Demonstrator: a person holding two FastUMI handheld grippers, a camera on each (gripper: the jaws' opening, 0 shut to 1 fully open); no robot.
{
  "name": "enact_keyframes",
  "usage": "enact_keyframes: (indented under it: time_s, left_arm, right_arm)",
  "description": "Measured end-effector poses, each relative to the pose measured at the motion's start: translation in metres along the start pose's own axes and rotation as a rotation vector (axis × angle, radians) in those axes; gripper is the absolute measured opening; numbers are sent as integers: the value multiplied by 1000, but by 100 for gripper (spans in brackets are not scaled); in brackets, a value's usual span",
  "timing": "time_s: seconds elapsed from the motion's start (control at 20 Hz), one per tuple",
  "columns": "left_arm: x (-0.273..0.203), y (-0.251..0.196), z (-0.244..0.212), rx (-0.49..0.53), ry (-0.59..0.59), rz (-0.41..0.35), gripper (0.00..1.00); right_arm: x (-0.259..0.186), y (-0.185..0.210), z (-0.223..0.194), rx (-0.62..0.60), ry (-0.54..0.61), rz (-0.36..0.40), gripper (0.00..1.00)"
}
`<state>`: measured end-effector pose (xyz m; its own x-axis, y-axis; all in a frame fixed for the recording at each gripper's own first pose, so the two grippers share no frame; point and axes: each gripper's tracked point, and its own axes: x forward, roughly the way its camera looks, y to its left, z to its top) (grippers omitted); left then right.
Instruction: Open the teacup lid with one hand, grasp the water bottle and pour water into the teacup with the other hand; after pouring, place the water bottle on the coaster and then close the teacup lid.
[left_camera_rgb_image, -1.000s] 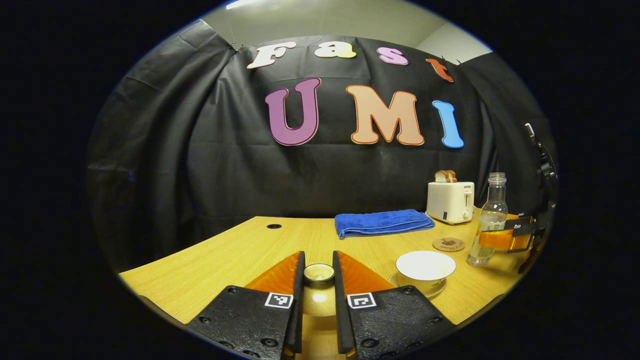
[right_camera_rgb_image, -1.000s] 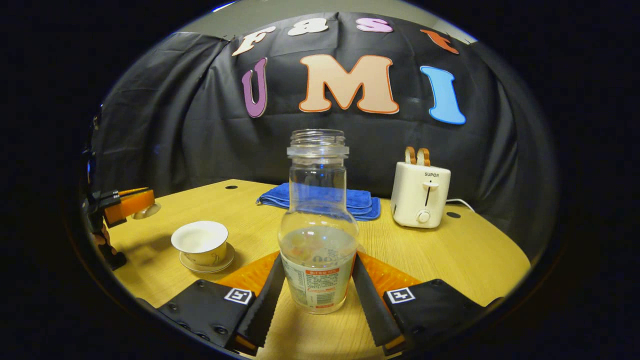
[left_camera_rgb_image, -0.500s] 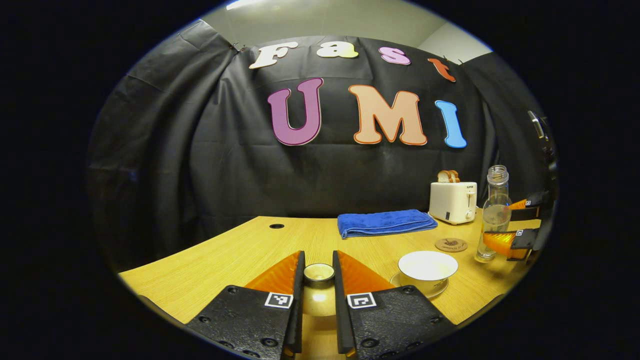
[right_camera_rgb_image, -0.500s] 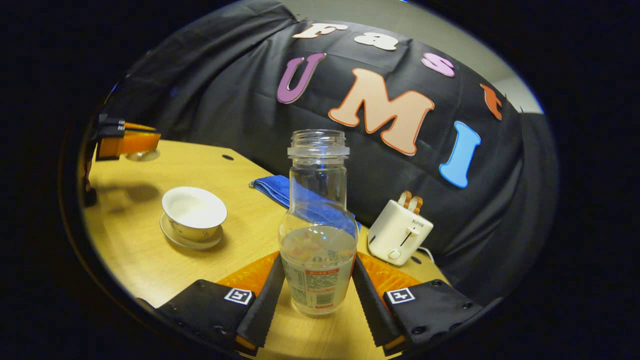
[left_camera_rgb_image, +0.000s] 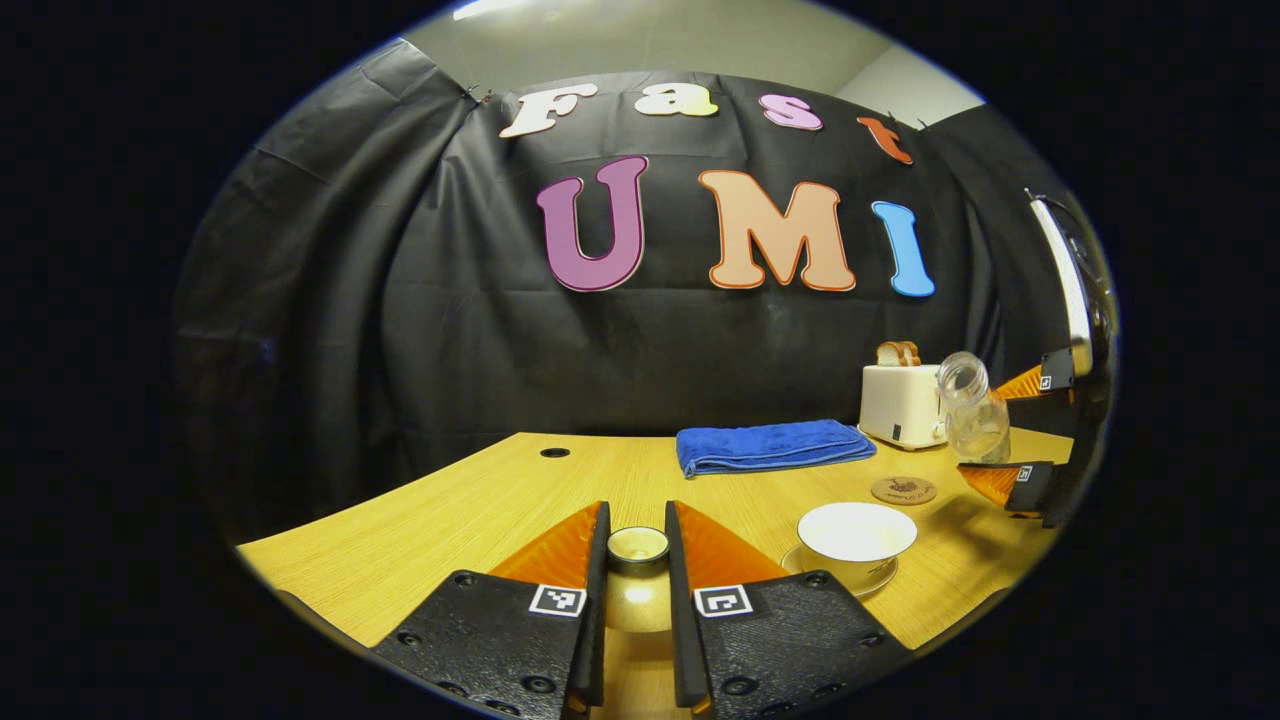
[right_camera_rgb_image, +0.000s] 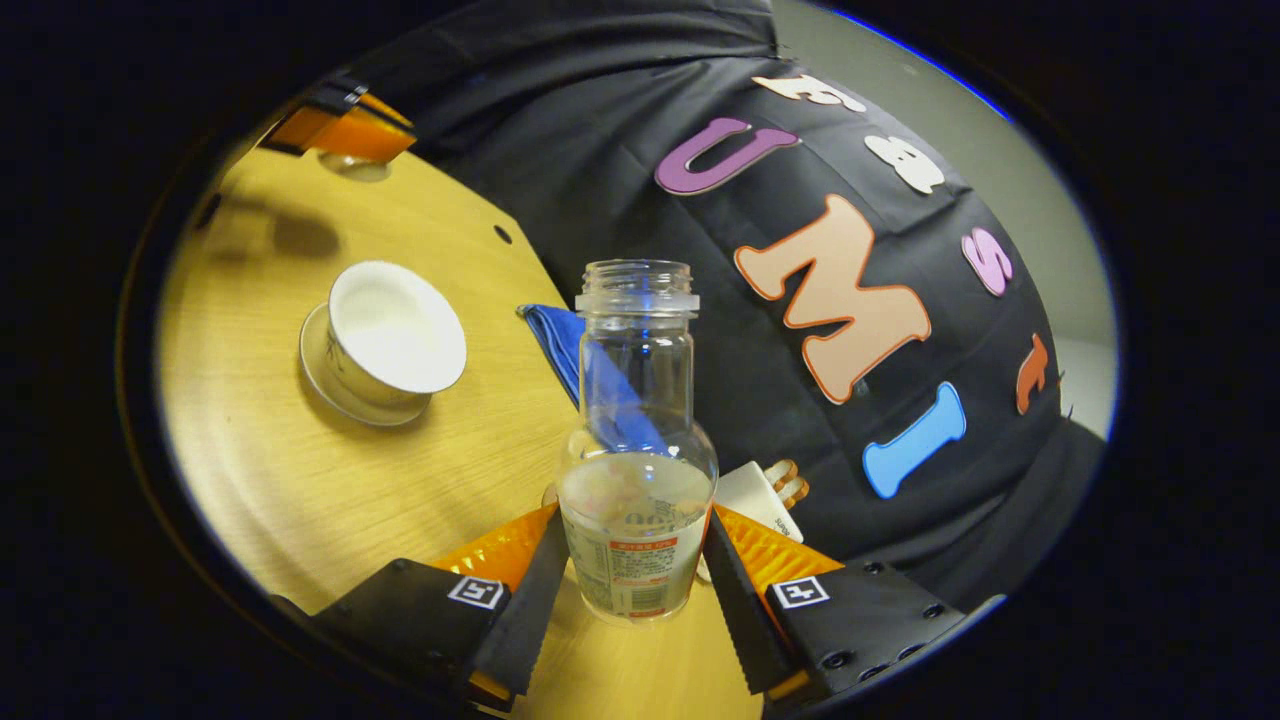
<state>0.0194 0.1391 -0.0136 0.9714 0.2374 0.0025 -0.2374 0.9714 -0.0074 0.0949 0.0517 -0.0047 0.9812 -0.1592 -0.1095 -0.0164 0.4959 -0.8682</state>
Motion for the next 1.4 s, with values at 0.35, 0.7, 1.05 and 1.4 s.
enact_keyframes:
  time_s: [0.35, 0.7, 1.05, 1.4]
  left_arm:
    - [1, 0, 0, 0, 1, 1, 25]
    - [0, -1, 0, -1, 2, 1, 24]
    - [0, -1, 0, -1, 2, 2, 25]
    - [-2, -1, 1, 1, 1, 2, 24]
  right_arm:
    - [15, 16, 0, -263, 14, 4, 80]
    - [22, 24, -2, -423, 10, -14, 82]
    - [26, 22, 2, -560, -10, -50, 81]
    - [20, 13, 13, -688, -37, -89, 80]
